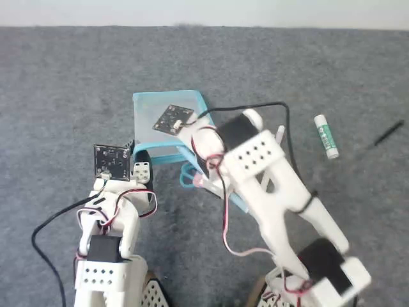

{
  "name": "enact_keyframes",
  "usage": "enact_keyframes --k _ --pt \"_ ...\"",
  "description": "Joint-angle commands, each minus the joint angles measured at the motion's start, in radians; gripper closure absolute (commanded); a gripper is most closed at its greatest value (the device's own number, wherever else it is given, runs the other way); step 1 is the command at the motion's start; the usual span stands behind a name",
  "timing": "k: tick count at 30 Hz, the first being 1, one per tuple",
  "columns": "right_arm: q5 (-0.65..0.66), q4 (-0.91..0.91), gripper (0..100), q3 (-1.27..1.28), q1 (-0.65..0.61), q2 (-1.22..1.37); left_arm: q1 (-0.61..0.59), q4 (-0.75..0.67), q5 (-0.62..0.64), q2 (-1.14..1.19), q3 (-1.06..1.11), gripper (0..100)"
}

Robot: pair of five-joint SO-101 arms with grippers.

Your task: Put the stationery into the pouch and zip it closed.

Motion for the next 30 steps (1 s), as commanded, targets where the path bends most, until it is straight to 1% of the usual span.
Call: enact_keyframes --k 1,5,8,13,16,20,25,30 --pt "0.005 0.042 99.1 -0.149 -0.001 0.079 0.015 0.002 -0.012 0.006 -0.018 99" --pt "0.003 0.044 99.1 -0.233 -0.001 0.171 0.060 0.003 -0.046 0.000 0.001 99" --pt "0.003 0.045 99.1 -0.264 0.008 0.214 0.064 0.000 -0.048 0.000 0.004 99" --pt "0.008 0.047 99.1 -0.261 0.062 0.185 0.063 0.000 -0.051 -0.002 0.004 99" --pt "0.037 0.047 99.1 -0.196 0.058 0.148 0.074 0.000 -0.061 0.005 0.008 99" --pt "0.066 0.047 99.1 -0.052 0.058 0.104 0.117 0.000 -0.118 0.005 0.038 99" --pt "0.061 0.047 99.1 -0.009 0.124 0.081 0.203 0.021 -0.146 0.008 0.059 99" --pt "0.060 0.047 99.1 0.021 0.170 0.082 0.213 0.046 -0.152 0.008 0.064 99"
